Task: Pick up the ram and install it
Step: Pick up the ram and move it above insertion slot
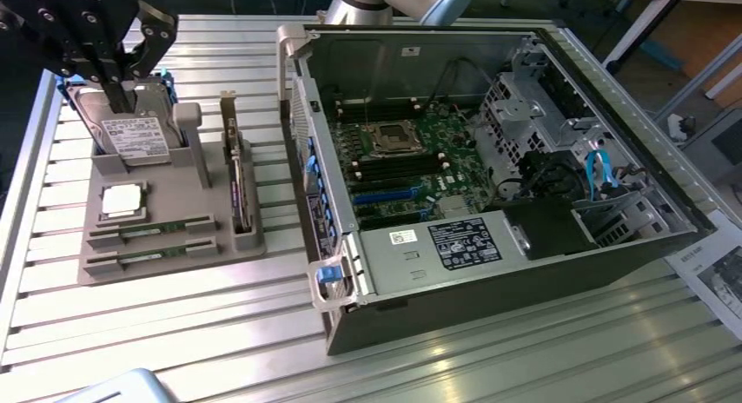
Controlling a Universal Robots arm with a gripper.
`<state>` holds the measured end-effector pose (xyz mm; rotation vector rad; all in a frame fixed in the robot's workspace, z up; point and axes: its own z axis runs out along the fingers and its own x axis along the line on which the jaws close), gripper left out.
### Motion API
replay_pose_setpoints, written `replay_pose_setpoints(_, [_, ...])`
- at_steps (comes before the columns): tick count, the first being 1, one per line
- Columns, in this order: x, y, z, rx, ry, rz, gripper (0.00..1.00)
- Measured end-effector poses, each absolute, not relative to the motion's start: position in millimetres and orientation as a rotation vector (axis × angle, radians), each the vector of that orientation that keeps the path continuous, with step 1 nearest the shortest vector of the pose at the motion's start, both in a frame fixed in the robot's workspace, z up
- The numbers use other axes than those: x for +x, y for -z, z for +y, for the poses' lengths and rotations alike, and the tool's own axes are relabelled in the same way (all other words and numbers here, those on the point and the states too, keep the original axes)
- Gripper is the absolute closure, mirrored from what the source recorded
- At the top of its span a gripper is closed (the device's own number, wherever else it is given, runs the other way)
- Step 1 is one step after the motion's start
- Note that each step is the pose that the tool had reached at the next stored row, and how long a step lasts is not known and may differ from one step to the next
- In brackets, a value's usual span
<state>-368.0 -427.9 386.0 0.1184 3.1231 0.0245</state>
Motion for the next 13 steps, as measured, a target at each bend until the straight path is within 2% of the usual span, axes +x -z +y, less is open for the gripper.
replay_pose_setpoints(13, [-368.0,-386.0,-431.0,0.118,-0.019,3.123,0.90])
